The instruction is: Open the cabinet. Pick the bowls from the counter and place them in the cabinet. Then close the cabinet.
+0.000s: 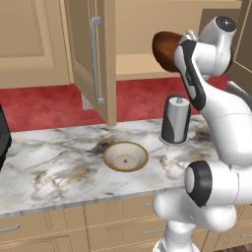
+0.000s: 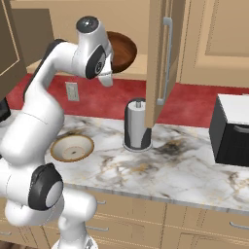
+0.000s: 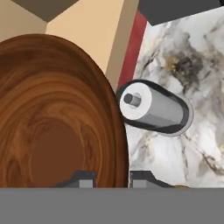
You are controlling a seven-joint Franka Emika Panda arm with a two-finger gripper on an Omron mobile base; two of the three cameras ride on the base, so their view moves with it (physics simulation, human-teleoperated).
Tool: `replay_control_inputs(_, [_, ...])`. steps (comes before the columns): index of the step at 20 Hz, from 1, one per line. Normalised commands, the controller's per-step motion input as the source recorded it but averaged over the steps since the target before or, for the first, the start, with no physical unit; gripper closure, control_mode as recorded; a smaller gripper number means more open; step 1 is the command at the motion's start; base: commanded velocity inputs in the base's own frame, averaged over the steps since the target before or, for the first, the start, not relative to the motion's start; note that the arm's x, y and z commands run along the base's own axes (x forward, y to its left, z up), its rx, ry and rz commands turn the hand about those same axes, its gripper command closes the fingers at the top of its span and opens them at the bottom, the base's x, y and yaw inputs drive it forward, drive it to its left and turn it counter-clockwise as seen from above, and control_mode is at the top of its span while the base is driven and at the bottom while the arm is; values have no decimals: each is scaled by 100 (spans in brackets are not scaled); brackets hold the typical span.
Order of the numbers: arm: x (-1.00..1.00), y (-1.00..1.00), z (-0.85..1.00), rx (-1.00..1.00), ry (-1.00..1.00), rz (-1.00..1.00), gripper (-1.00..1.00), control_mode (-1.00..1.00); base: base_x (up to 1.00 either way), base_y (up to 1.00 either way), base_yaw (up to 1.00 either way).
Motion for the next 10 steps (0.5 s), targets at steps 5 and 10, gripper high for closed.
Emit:
replay_control_inputs(5, [54, -13, 1, 6, -8, 0, 100, -100, 0, 0, 0])
replay_control_inputs(10, [45, -2, 0, 2, -21, 0, 100, -100, 0, 0, 0])
